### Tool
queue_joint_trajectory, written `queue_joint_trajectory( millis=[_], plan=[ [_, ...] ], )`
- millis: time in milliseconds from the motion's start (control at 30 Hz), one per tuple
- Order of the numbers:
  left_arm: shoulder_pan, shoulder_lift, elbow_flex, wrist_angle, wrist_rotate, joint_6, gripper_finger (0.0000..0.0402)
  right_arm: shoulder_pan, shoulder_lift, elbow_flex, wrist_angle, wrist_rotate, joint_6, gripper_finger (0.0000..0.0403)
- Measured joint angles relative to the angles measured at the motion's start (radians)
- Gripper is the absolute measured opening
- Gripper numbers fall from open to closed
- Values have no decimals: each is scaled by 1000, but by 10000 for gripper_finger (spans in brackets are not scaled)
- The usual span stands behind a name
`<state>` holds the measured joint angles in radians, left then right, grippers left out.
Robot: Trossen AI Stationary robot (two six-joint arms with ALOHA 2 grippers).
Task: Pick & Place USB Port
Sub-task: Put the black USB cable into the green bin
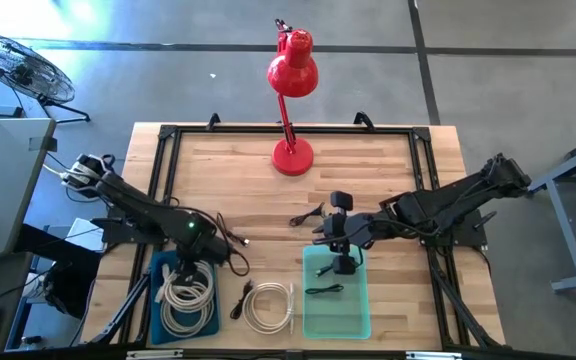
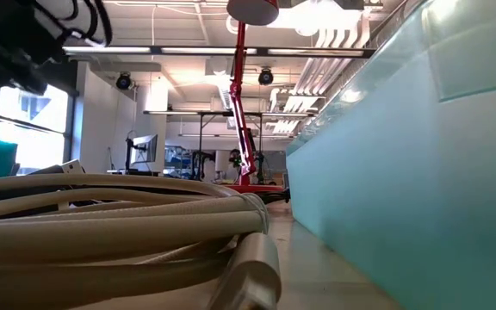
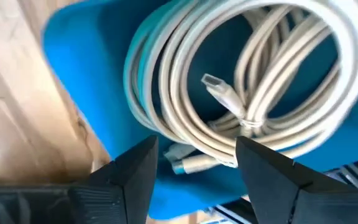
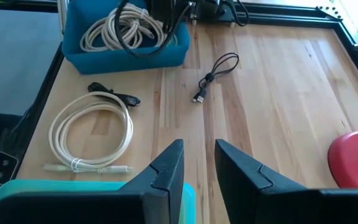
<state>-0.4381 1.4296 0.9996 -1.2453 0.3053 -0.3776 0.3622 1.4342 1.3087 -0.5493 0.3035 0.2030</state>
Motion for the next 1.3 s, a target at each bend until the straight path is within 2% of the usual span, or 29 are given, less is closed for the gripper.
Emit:
queue_joint_trajectory(
  millis=[100, 200, 367, 467, 633, 833, 1100, 1200, 1300],
  plan=[
    [0, 0, 89, -59, -96, 9, 212, 0, 0, 0, 0, 0, -1, 83],
    [6, 0, 190, -117, -277, 68, 212, 0, 0, 0, 1, 0, -2, 83],
    [6, -1, 312, -100, -657, 327, 213, 1, 0, 0, 1, -3, 2, 83],
    [16, -2, 314, -71, -739, 462, 213, 8, 0, 0, 0, -18, 6, 83],
    [103, 28, 253, -68, -734, 581, 213, 31, 0, -19, -6, -24, 8, 83],
    [219, 91, 172, 53, -699, 719, 213, 40, 0, -57, 9, -23, 9, 83],
    [298, 183, 154, 106, -535, 822, 213, 40, 0, -100, 35, -26, 25, 83],
    [309, 211, 154, 128, -451, 827, 213, 40, 0, -113, 37, -26, 25, 83],
    [308, 233, 154, 134, -411, 819, 213, 40, 0, -115, 32, -26, 25, 83]
  ],
)
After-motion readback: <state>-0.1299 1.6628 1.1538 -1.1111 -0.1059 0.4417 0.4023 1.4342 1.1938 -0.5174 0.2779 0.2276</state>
